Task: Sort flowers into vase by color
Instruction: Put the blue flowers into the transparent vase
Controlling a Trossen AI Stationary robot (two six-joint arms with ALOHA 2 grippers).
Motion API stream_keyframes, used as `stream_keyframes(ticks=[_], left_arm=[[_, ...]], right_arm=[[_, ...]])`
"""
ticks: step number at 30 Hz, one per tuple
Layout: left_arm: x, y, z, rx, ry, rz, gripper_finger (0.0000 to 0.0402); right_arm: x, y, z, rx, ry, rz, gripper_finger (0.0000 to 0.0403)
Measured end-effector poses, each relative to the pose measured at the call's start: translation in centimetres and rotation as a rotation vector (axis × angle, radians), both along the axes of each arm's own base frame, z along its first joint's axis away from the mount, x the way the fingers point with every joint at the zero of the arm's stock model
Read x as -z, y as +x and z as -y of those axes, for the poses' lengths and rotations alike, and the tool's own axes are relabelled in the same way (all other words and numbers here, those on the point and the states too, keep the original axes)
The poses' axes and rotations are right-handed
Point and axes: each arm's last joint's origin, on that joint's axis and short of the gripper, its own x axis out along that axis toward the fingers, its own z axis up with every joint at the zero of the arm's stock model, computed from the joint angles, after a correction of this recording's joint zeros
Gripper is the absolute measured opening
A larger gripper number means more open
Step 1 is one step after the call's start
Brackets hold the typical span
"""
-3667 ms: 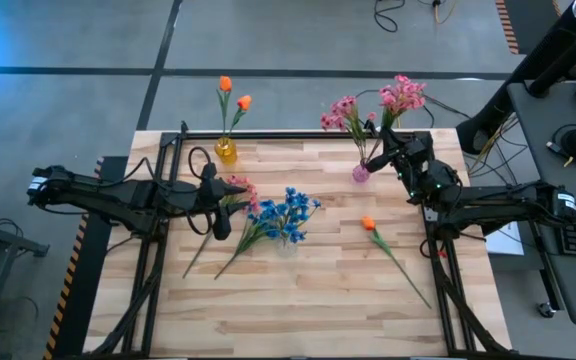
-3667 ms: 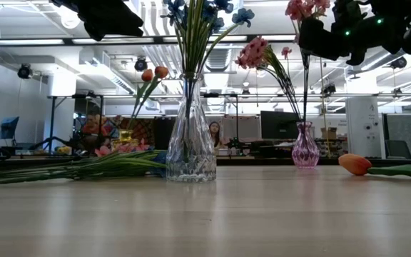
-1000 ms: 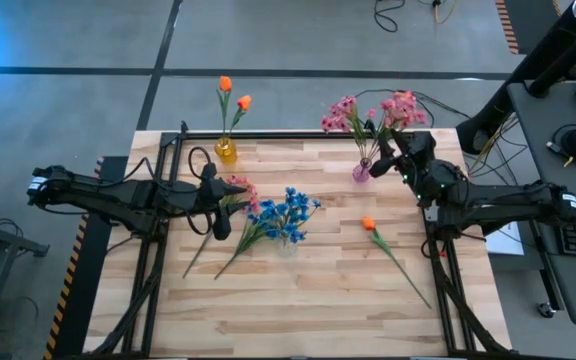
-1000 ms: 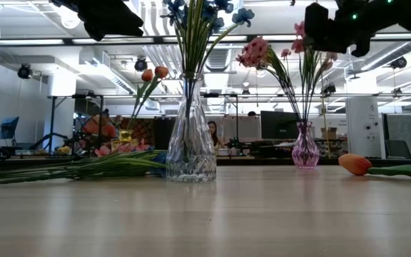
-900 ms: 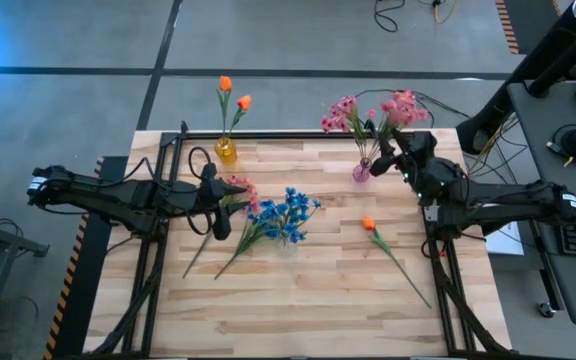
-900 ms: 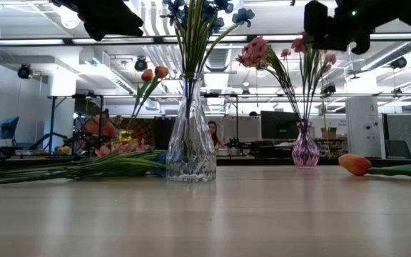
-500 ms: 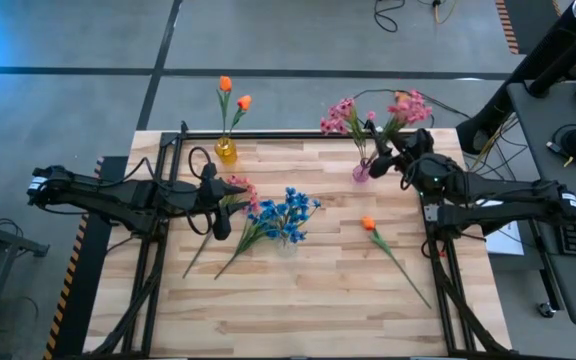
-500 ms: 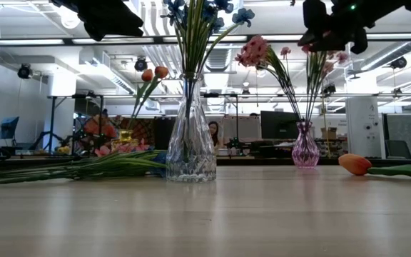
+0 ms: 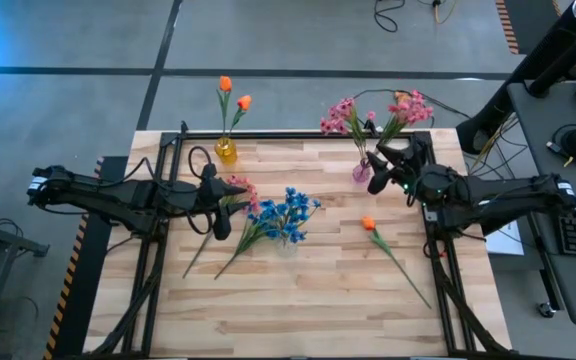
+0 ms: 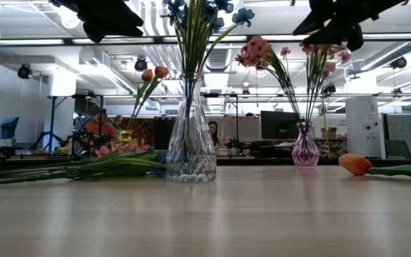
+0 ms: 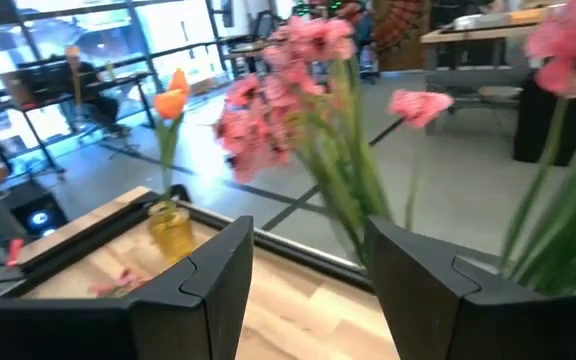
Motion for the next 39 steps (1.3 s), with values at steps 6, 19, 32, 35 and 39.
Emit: stream_keyframes(ticks=[6,19,32,35,39], left_arm=[[0.3,0.2,0.0,-0.016,-0.044,-0.004,0.0146],[1.2,2.1,1.5,0.048,-0.1,-0.127,0.0146],[3.5,1.2,5.5,0.032,-0.31,-0.313,0.0146],[4.4,1.0,6.4,0.016,-0.372,-0.373,0.0146],[5.5,1.1,7.8,0.034,-0.417,-0.446,0.0146]], right_arm=[[0.5,0.1,-1.4,-0.075,0.037,-0.019,0.0185],[3.7,0.0,-4.2,-0.318,0.329,-0.173,0.0185],[7.2,0.7,-6.8,-0.601,0.793,-0.461,0.0185],[7.8,0.8,-7.8,-0.681,0.922,-0.529,0.0185],[8.5,0.7,-9.1,-0.722,1.038,-0.607,0.0185]])
